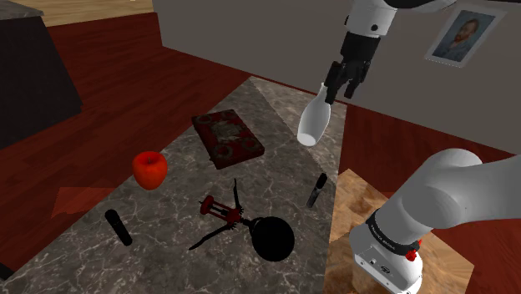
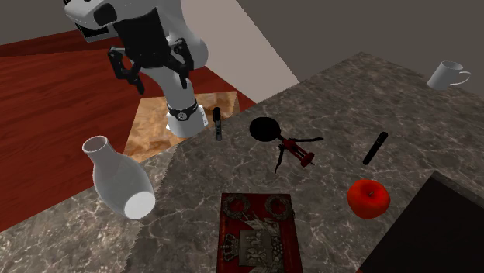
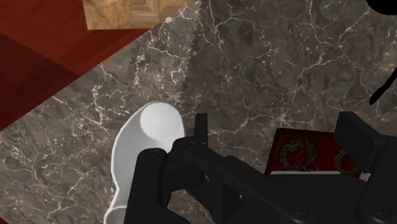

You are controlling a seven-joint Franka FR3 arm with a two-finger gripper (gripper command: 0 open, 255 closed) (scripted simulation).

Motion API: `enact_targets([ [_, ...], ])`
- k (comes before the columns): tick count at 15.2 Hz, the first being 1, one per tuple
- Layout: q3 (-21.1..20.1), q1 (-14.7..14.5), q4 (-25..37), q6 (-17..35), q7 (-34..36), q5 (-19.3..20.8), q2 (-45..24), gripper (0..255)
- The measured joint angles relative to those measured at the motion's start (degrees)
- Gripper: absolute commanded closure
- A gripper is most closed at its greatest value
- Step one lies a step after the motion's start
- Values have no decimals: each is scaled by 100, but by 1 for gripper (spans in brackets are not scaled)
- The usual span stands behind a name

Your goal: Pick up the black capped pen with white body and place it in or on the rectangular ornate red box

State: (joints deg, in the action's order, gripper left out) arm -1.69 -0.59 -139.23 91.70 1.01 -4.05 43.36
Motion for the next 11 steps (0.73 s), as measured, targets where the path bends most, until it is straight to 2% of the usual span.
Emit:
enact_targets([
  [2,-45,-22,-108,43,37,-24,93,0],
  [5,-272,-145,-689,260,209,-150,601,0],
  [11,-973,-612,-1925,763,736,-629,1681,0],
])
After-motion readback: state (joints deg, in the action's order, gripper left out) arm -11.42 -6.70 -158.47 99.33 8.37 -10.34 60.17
